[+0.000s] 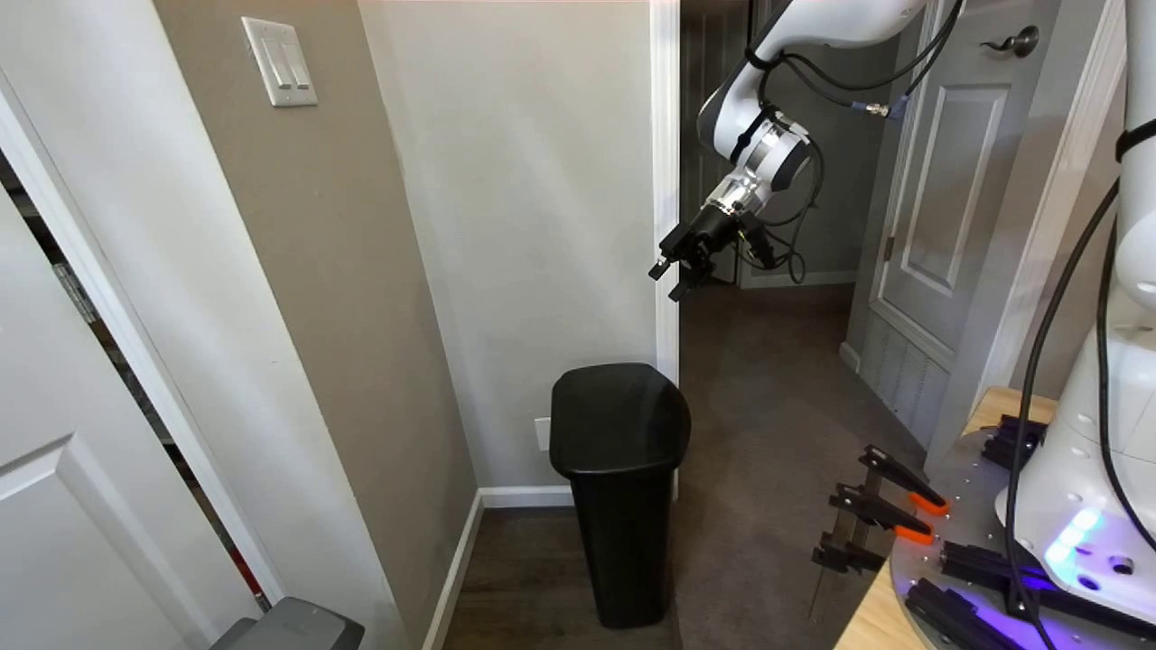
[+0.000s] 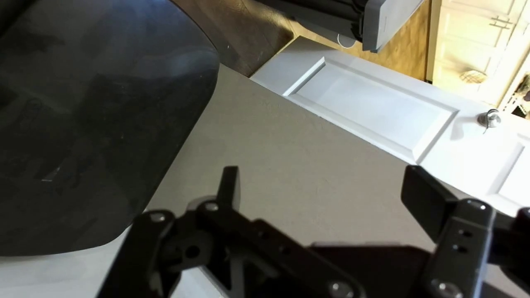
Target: Open the black bin.
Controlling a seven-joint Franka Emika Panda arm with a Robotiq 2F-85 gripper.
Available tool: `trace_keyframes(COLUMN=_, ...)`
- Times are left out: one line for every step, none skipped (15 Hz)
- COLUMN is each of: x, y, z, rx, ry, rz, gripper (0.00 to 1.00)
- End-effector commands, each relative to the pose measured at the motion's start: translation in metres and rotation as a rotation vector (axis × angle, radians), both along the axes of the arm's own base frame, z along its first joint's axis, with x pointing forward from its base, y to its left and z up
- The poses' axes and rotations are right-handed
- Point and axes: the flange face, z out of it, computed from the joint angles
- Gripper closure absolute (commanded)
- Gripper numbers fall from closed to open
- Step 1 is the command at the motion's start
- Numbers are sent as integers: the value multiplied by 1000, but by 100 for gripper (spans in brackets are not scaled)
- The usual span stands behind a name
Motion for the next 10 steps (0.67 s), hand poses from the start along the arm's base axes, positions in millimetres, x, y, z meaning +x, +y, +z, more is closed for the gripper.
trace_keyframes(x=-1, y=-5, z=-13, rx=-4, ry=5, rz=-10, gripper=0)
trace_keyframes(x=6, y=-13, z=-27, rx=8, ry=26, rz=-37, gripper=0)
trace_keyframes(x=9, y=-18, z=-34, rx=9, ry=30, rz=-62, gripper=0)
trace_keyframes(x=15, y=-27, z=-48, rx=30, ry=44, rz=-100, gripper=0)
trace_keyframes(x=19, y=-32, z=-57, rx=46, ry=50, rz=-126, gripper=0)
trace_keyframes(x=25, y=-39, z=-70, rx=69, ry=54, rz=-173, gripper=0)
trace_keyframes(x=30, y=-44, z=-81, rx=87, ry=59, rz=-203, gripper=0)
trace_keyframes(x=36, y=-48, z=-94, rx=107, ry=62, rz=-242, gripper=0)
trace_keyframes(x=40, y=-51, z=-103, rx=123, ry=65, rz=-266, gripper=0)
trace_keyframes(x=45, y=-53, z=-116, rx=148, ry=74, rz=-290, gripper=0)
